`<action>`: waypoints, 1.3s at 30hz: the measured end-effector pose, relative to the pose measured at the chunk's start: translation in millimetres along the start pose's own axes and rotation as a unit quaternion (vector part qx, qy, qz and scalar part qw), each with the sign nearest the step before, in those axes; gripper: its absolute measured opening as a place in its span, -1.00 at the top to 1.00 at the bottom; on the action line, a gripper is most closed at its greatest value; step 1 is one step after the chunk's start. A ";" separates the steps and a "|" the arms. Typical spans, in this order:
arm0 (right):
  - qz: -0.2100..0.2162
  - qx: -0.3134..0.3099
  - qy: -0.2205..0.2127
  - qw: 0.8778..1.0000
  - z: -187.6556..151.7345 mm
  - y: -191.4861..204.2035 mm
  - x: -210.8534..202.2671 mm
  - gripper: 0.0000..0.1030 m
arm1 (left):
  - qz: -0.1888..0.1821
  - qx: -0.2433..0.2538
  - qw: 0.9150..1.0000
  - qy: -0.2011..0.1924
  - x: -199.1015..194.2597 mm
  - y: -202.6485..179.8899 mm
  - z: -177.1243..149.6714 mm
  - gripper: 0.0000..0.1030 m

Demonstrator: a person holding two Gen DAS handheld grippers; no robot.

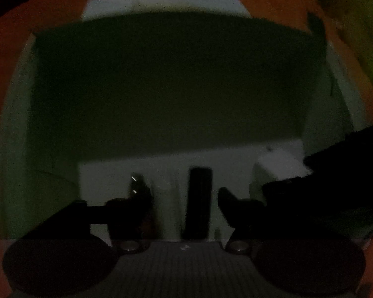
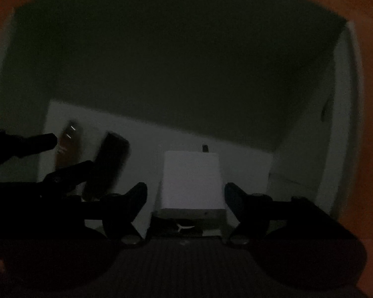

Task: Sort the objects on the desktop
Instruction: 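Move both tools back out of the box to the crumpled paper bag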

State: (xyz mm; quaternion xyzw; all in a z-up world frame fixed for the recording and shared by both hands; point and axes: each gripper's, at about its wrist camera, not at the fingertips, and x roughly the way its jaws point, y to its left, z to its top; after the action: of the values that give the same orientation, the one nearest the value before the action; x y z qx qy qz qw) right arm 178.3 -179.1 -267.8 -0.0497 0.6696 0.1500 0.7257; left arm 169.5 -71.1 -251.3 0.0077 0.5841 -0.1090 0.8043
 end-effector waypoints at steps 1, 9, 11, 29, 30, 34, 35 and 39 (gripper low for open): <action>0.002 0.002 -0.012 1.000 0.5 -0.6 -8.1 -0.51 | -0.002 -0.004 1.000 -0.008 -5.9 2.2 2.5 -0.32; 0.021 0.025 -0.068 0.997 21.8 -7.5 -64.9 -0.56 | -0.023 -0.030 0.998 -0.059 -49.3 13.0 27.1 -0.50; 0.024 0.025 -0.076 0.996 30.7 -3.2 -70.2 -0.56 | -0.028 -0.034 0.997 -0.064 -48.0 10.9 32.4 -0.50; 0.019 0.052 -0.136 0.989 82.2 -18.1 -116.2 -0.61 | -0.014 -0.027 0.994 -0.102 -79.6 46.8 93.8 -0.50; 0.017 0.054 -0.135 0.989 86.0 -18.5 -115.1 -0.61 | -0.012 -0.022 0.994 -0.106 -80.1 47.5 98.7 -0.50; 0.011 0.058 -0.130 0.990 107.1 -23.7 -108.9 -0.61 | -0.001 -0.004 0.994 -0.108 -76.5 51.4 120.3 -0.50; 0.010 0.059 -0.130 0.990 111.8 -25.2 -109.3 -0.61 | -0.001 -0.005 0.994 -0.105 -74.6 52.6 125.9 -0.50; 0.010 0.077 -0.139 0.987 134.6 -37.6 -103.1 -0.61 | -0.005 -0.014 0.996 -0.093 -60.1 58.5 144.9 -0.51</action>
State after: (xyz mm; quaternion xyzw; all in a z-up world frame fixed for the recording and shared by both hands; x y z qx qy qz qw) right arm 311.8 -193.7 -157.7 0.0341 0.5723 0.1106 0.8119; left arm 298.5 -24.2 -155.5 -0.0165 0.5082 -0.1047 0.8547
